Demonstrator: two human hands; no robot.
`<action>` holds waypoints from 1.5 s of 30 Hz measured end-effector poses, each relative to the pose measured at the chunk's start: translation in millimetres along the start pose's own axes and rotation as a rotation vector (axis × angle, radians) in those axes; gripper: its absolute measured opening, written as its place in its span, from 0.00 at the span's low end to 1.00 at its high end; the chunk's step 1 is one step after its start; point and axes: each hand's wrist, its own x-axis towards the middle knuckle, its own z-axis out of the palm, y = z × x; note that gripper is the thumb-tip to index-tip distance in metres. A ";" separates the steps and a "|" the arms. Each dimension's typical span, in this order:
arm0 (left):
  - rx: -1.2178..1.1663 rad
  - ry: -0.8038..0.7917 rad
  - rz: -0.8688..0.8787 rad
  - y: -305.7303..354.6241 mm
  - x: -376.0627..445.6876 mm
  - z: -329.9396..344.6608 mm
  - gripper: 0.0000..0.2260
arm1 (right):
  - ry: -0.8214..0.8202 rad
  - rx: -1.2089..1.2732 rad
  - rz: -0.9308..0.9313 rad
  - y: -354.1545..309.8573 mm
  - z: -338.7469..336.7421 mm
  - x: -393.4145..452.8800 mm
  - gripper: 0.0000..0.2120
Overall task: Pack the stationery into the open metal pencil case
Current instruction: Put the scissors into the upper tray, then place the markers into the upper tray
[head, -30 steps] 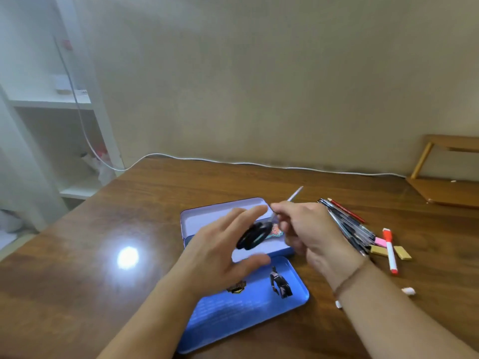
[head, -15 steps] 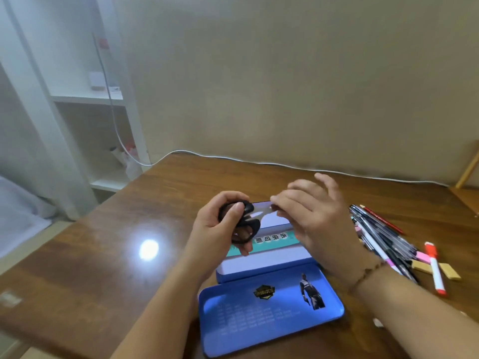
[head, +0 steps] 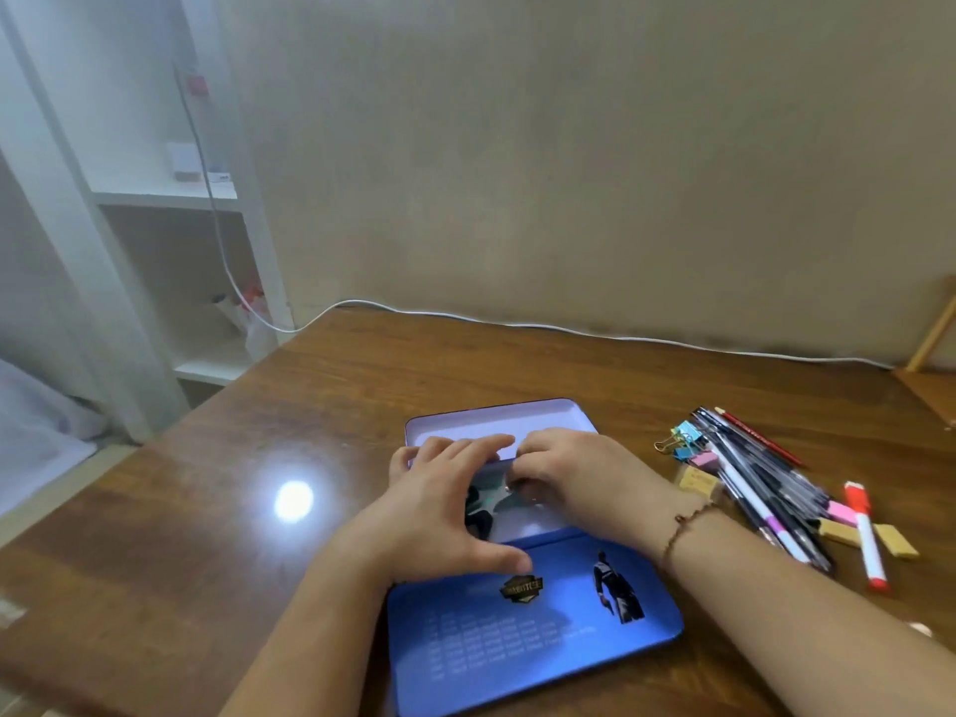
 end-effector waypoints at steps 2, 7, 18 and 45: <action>0.013 0.017 0.016 -2.0 1.2 1.7 0.46 | -0.052 0.020 0.032 -5.5 1.8 4.2 0.09; -0.013 0.036 0.005 -7.4 3.5 4.9 0.47 | -0.182 0.069 0.153 -12.1 -2.3 3.0 0.13; -0.023 0.043 0.047 -9.5 3.8 3.9 0.35 | 0.083 -0.141 0.830 12.8 -70.2 -92.3 0.06; -0.443 0.540 -0.280 -31.7 12.3 -4.7 0.10 | -0.035 -0.340 0.262 0.7 -55.5 -43.3 0.10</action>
